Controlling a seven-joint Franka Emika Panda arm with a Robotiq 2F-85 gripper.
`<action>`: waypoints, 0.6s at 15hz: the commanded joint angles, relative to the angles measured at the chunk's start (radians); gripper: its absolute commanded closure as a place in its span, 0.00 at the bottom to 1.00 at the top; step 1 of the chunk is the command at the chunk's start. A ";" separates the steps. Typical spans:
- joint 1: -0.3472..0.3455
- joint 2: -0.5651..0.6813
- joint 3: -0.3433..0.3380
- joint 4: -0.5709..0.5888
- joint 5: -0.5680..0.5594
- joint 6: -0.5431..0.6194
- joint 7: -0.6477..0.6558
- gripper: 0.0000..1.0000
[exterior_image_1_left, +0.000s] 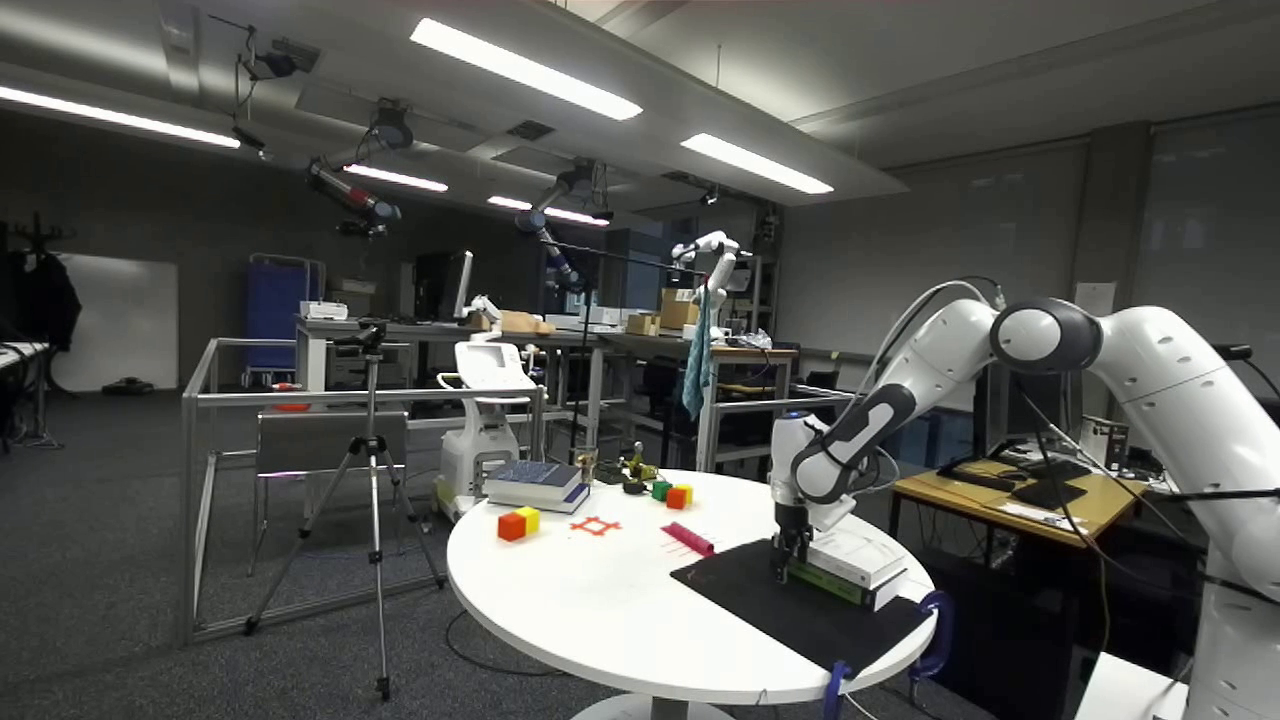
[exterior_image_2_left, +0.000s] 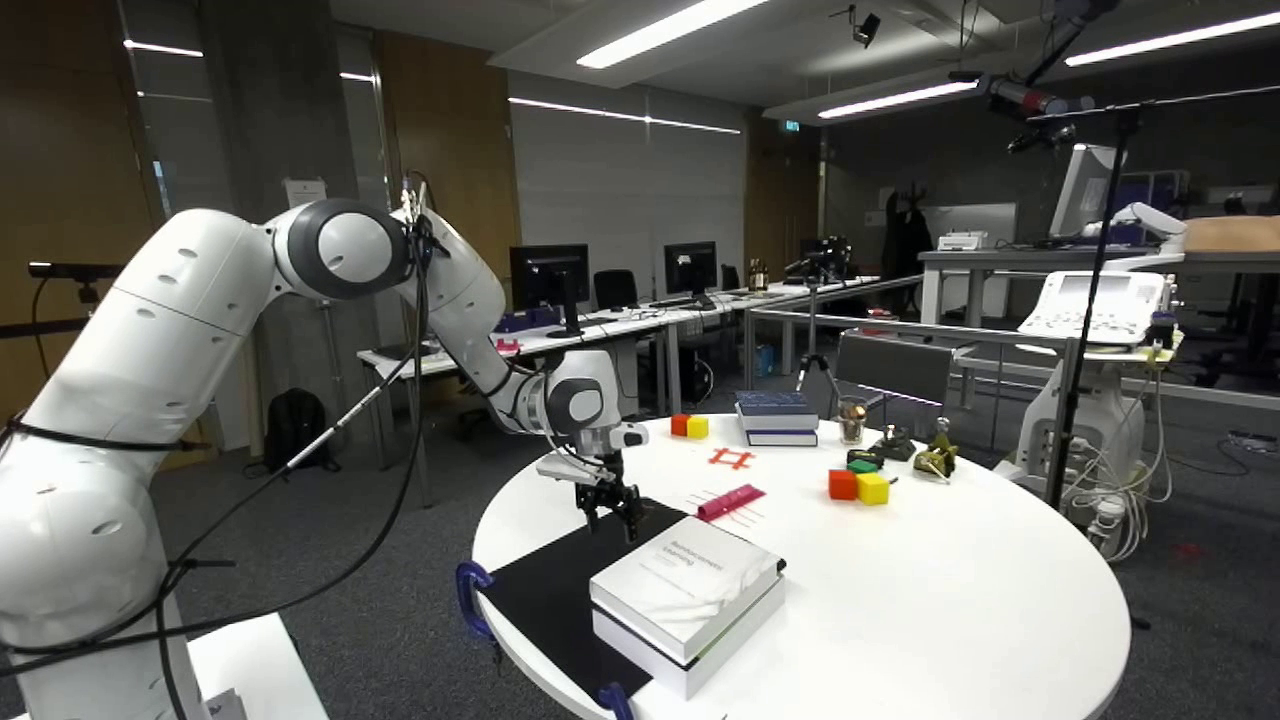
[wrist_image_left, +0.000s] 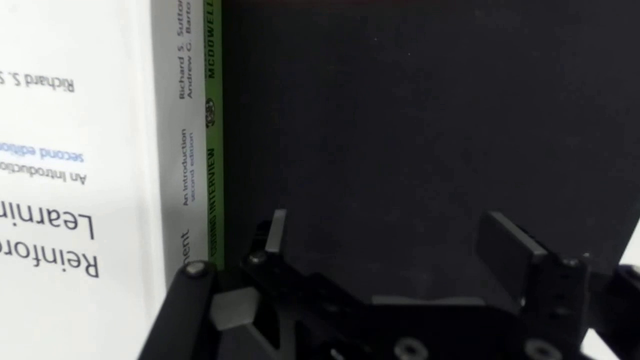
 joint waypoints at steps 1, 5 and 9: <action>-0.039 -0.064 0.014 -0.081 0.041 0.046 -0.072 0.00; -0.057 -0.083 0.014 -0.101 0.058 0.046 -0.103 0.00; -0.068 -0.106 0.012 -0.122 0.058 0.044 -0.118 0.00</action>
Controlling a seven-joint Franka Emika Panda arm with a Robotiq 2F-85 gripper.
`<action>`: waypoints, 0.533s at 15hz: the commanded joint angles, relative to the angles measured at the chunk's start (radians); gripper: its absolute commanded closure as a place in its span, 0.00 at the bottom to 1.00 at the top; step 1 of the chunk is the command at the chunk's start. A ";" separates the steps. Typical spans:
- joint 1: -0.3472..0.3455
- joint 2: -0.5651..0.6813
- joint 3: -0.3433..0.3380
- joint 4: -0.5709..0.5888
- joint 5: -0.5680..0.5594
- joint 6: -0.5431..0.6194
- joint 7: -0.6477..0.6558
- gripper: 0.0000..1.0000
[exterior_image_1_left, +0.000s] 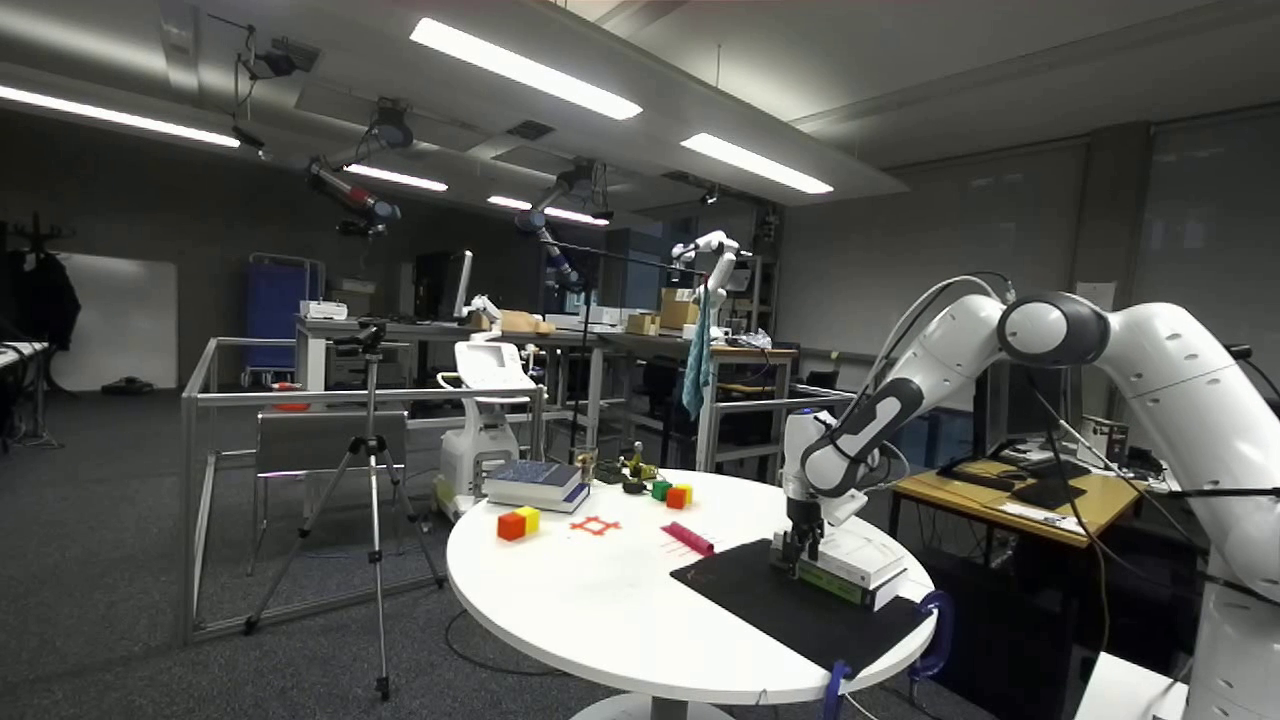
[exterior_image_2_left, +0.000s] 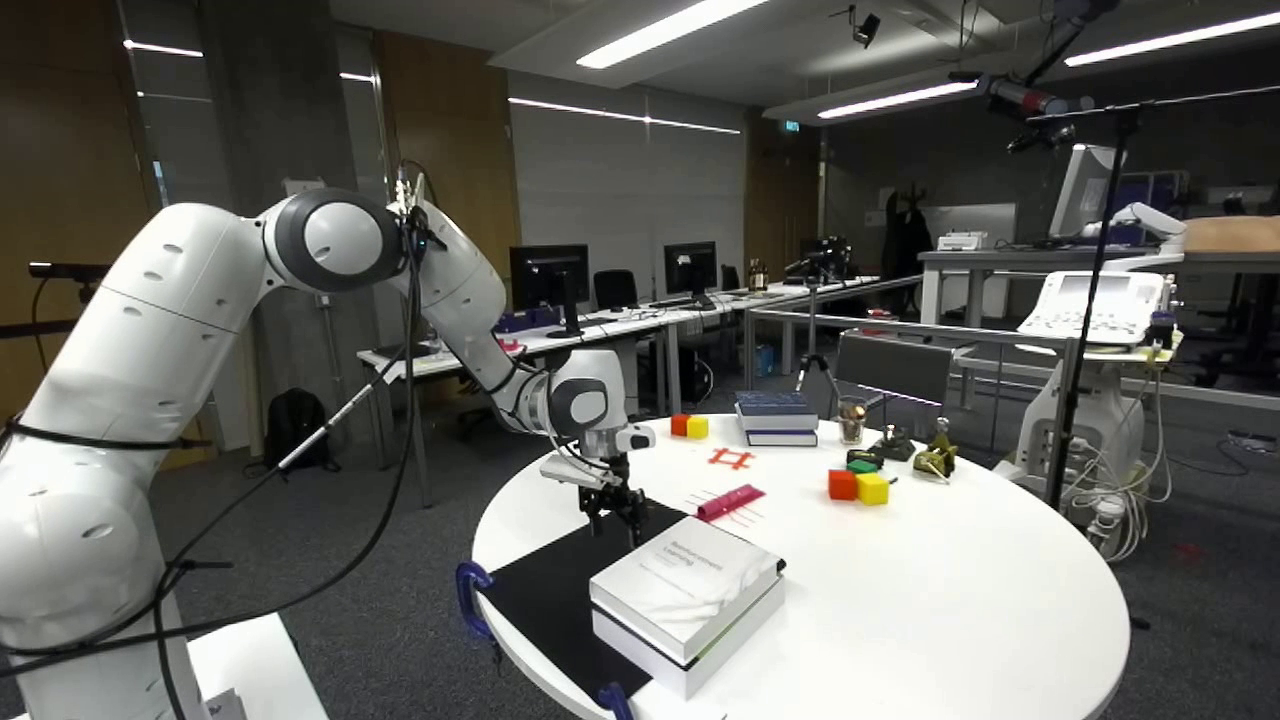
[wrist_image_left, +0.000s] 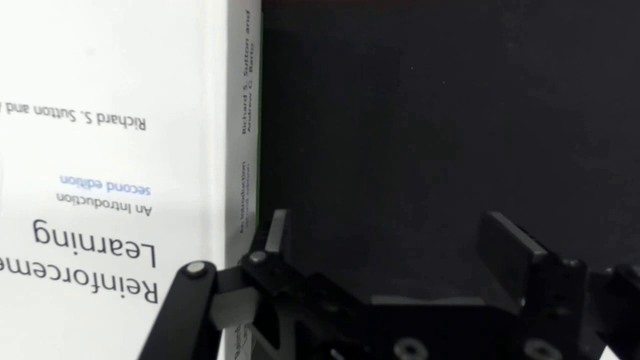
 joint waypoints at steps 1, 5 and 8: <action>-0.027 -0.072 0.010 -0.081 0.027 0.039 -0.054 0.00; -0.038 -0.086 0.009 -0.097 0.028 0.039 -0.061 0.00; -0.049 -0.089 0.006 -0.106 0.027 0.041 -0.071 0.00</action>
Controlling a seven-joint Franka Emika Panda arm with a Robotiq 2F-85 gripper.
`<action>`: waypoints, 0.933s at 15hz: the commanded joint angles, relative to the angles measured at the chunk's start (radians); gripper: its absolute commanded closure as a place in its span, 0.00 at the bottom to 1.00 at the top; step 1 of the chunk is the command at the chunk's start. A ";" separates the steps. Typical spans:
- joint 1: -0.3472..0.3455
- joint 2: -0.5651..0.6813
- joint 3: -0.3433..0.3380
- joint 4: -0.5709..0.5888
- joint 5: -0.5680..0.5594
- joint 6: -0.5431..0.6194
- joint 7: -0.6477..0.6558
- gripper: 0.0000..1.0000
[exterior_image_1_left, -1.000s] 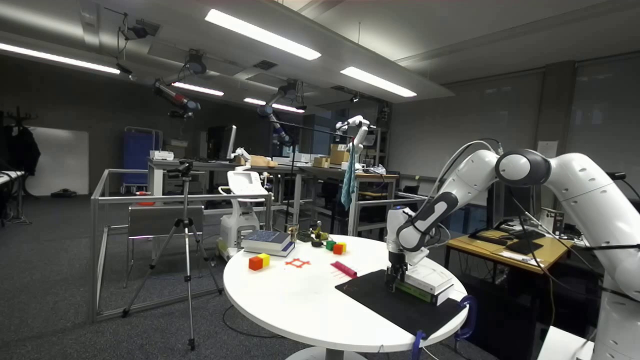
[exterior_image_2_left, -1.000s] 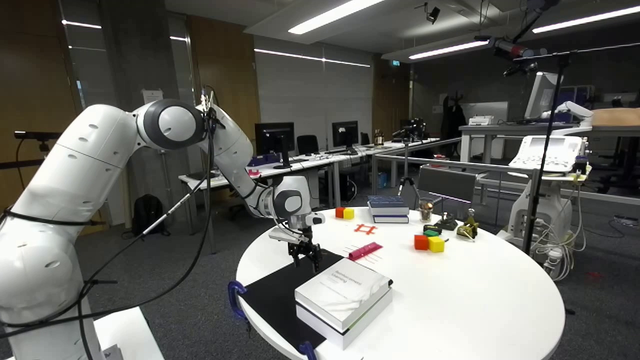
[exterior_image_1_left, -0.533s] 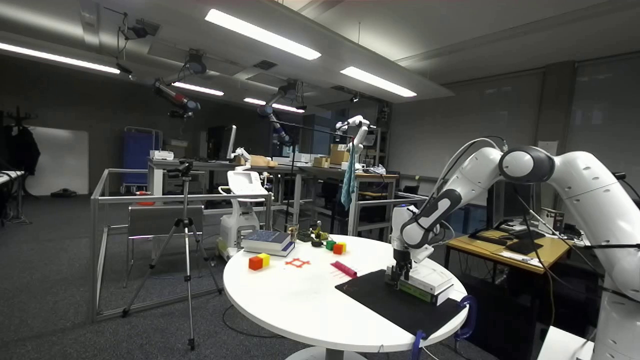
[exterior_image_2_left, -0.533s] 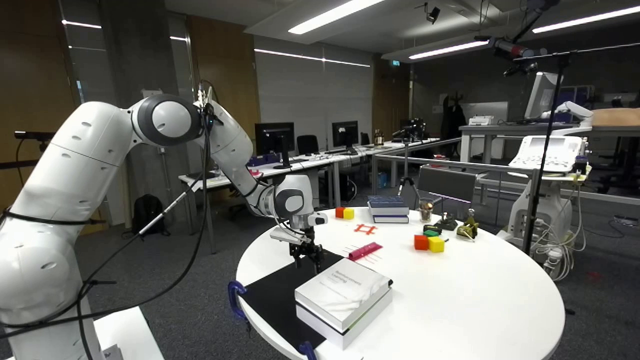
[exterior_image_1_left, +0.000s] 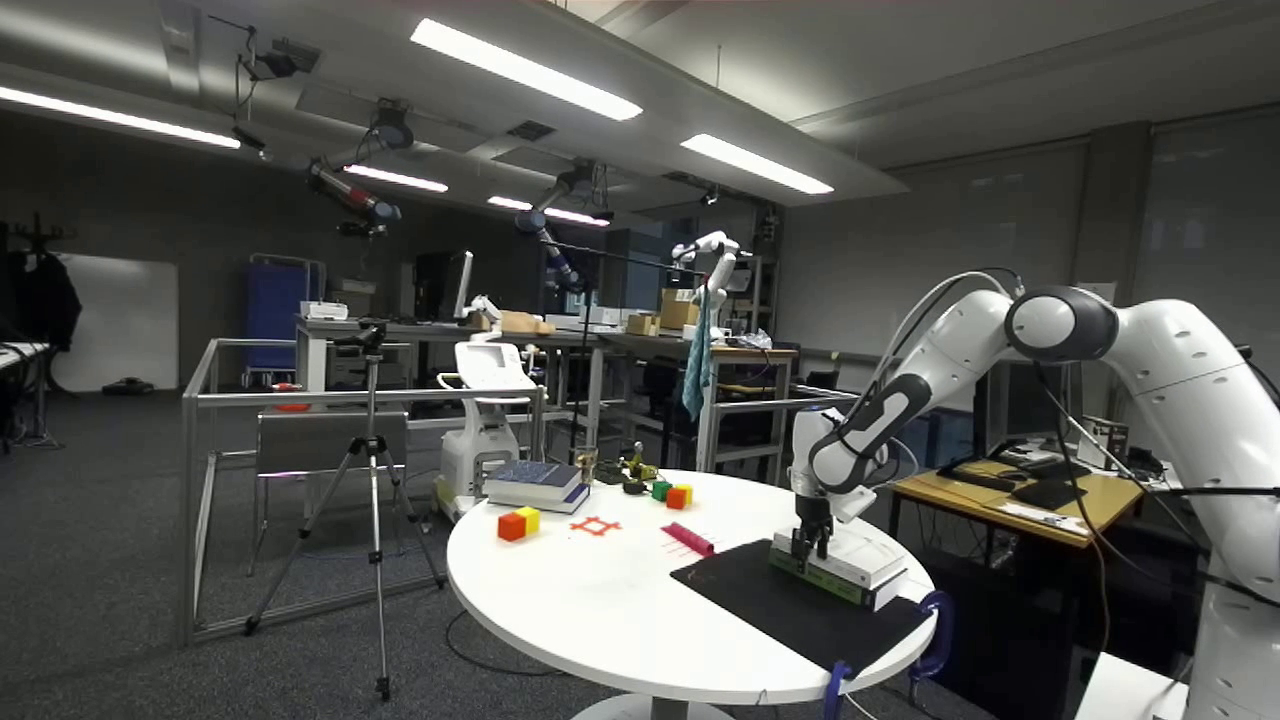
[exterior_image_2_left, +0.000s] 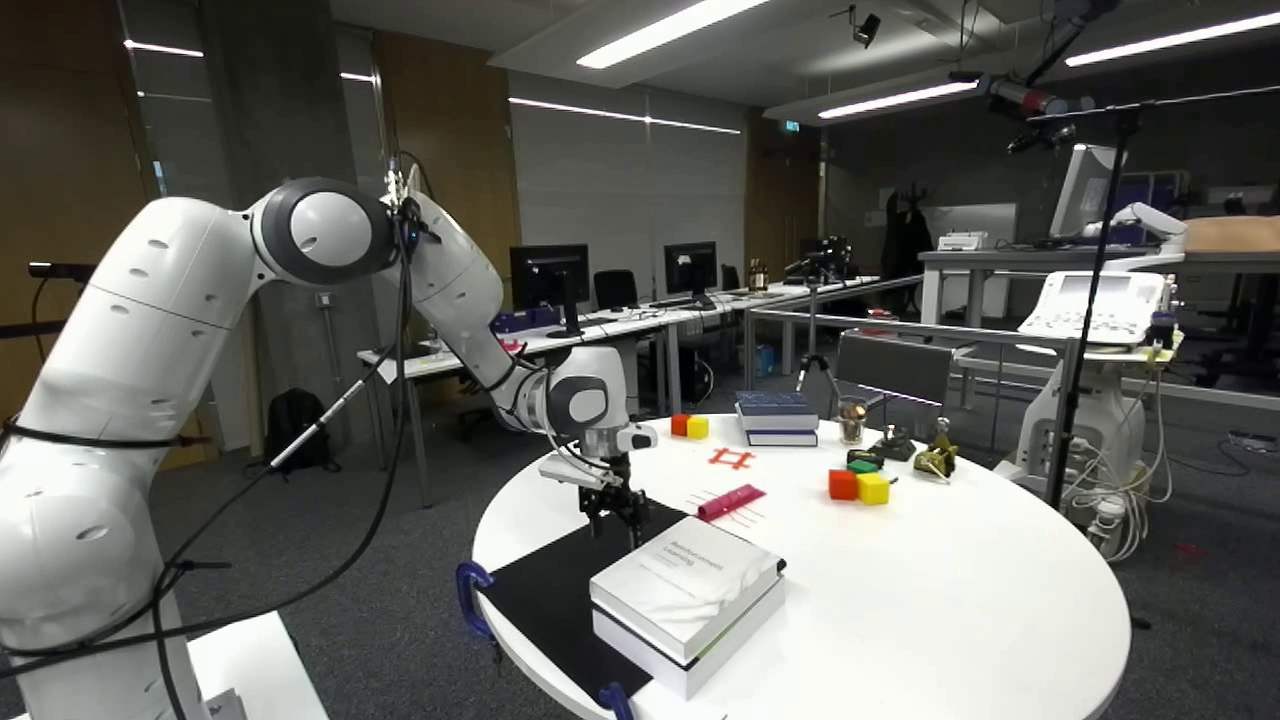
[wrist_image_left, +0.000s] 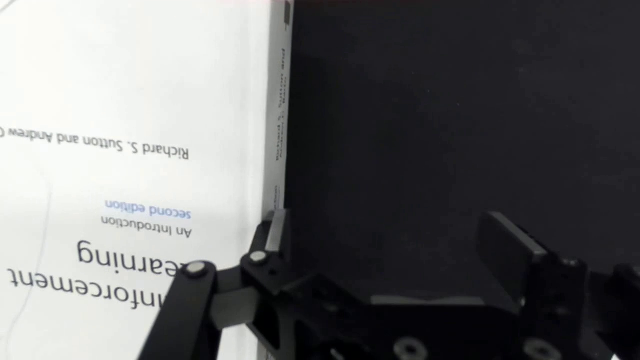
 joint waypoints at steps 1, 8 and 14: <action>-0.027 -0.053 0.006 -0.066 0.029 0.041 -0.055 0.00; -0.035 -0.050 0.002 -0.064 0.027 0.041 -0.052 0.00; -0.005 -0.090 0.004 -0.086 0.014 0.033 -0.025 0.00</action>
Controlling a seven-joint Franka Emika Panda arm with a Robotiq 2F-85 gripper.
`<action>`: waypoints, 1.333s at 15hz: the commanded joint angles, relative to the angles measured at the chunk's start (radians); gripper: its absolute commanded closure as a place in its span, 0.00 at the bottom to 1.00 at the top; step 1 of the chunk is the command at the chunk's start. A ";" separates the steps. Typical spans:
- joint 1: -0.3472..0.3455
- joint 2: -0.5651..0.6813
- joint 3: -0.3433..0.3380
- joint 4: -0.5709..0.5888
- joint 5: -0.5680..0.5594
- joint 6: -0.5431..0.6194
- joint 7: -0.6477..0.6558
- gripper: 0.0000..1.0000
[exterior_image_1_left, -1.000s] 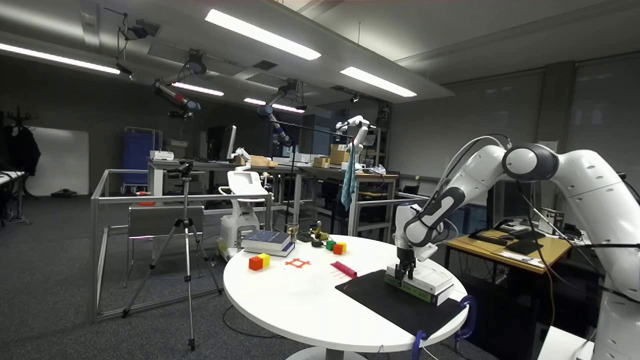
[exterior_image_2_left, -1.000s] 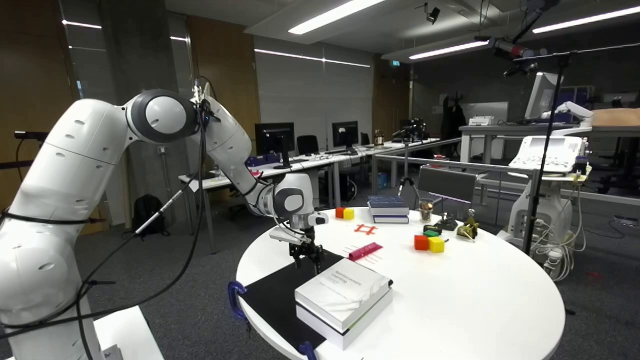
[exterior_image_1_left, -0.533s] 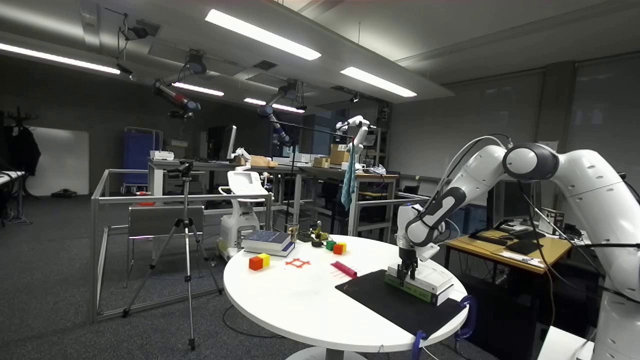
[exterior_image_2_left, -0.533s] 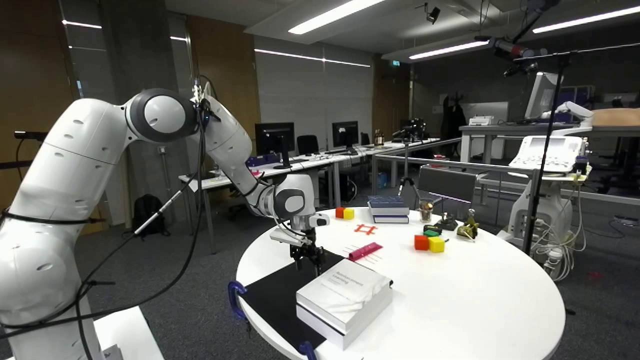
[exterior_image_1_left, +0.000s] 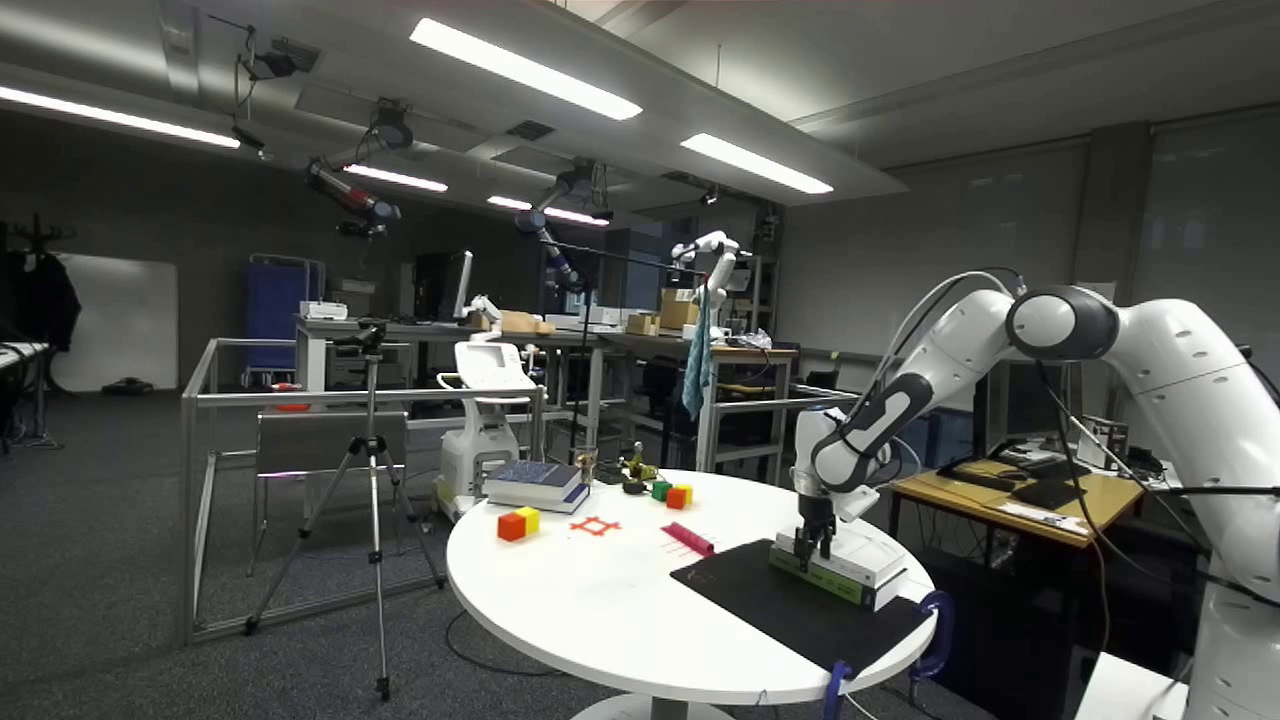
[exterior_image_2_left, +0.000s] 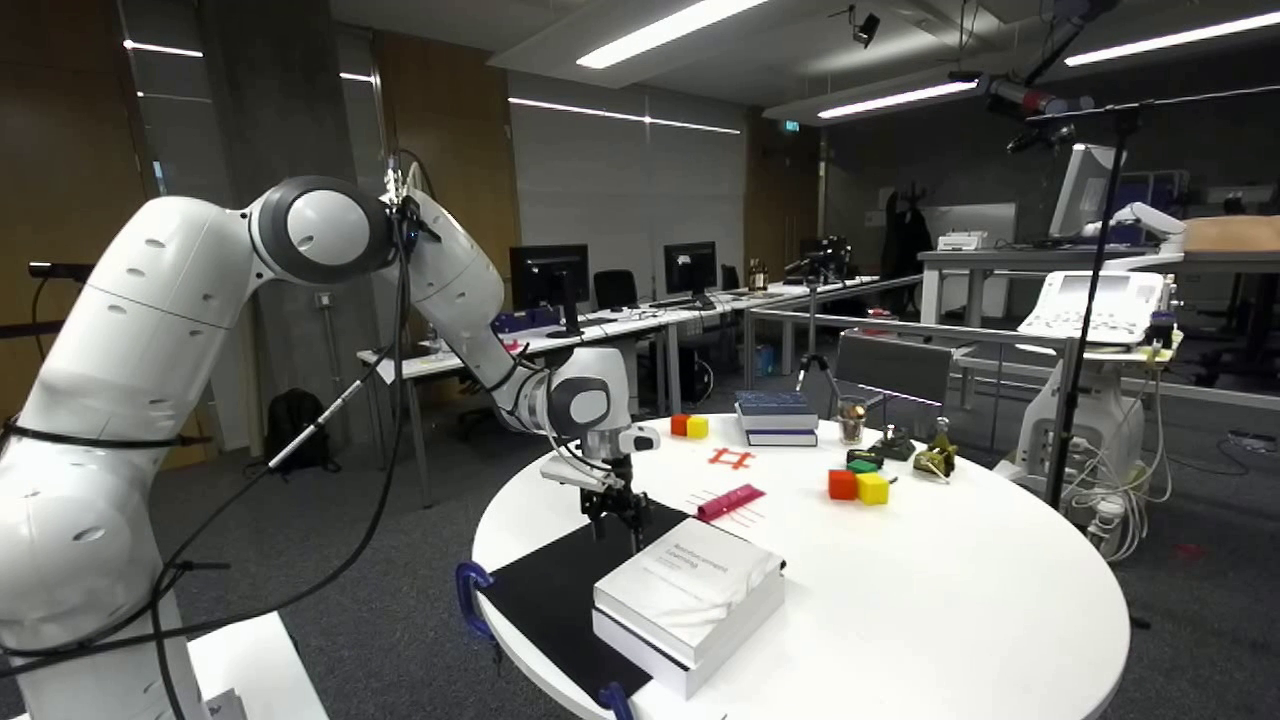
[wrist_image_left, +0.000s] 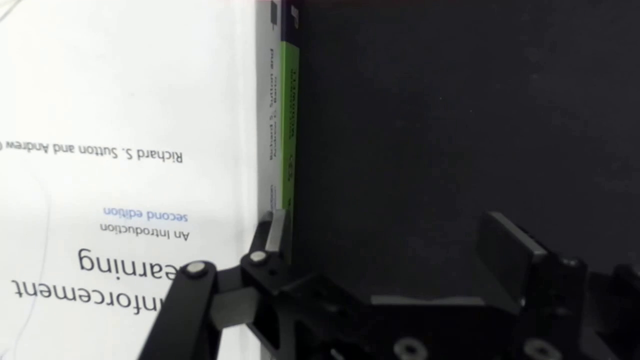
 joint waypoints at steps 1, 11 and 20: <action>0.012 -0.097 0.004 -0.084 0.010 0.034 -0.020 0.00; 0.029 -0.293 -0.102 -0.103 -0.032 0.085 0.223 0.00; -0.005 -0.257 -0.286 0.011 -0.148 0.025 0.608 0.00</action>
